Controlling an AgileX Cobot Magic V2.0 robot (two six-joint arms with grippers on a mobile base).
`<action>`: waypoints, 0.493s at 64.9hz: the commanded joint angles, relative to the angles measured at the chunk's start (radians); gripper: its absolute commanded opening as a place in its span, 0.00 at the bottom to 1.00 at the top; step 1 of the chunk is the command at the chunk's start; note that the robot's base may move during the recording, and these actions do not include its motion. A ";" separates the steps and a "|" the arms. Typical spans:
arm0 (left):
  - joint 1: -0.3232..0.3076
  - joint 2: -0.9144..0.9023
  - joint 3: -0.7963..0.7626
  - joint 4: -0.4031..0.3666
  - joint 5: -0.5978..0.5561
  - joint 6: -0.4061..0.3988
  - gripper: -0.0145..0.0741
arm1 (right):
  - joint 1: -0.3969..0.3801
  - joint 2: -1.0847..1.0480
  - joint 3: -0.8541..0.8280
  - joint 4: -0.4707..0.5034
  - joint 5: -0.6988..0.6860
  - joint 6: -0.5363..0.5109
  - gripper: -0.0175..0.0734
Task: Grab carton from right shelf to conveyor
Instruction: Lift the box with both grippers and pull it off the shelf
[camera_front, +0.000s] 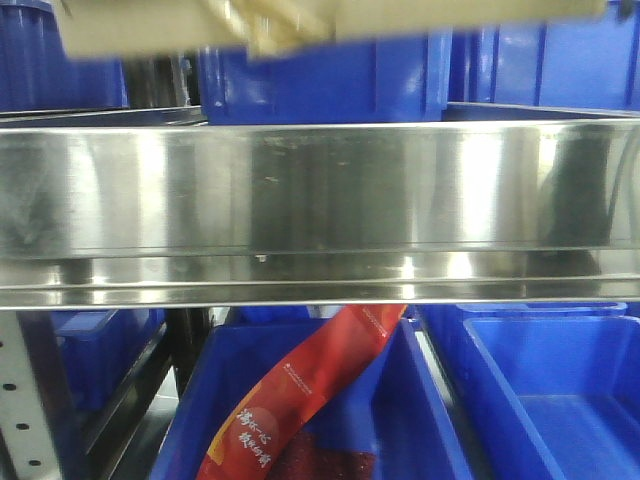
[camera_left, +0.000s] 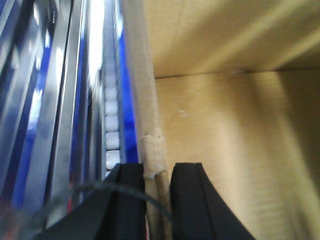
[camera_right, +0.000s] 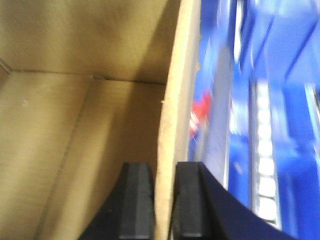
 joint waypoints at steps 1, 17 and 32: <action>-0.020 -0.063 0.057 0.029 -0.001 0.007 0.14 | -0.006 -0.079 0.054 -0.005 -0.037 -0.010 0.12; -0.164 -0.129 0.205 0.065 -0.001 0.002 0.14 | 0.061 -0.258 0.365 -0.003 -0.037 -0.007 0.12; -0.243 -0.129 0.210 0.081 -0.001 0.000 0.14 | 0.093 -0.322 0.471 -0.003 -0.037 0.001 0.12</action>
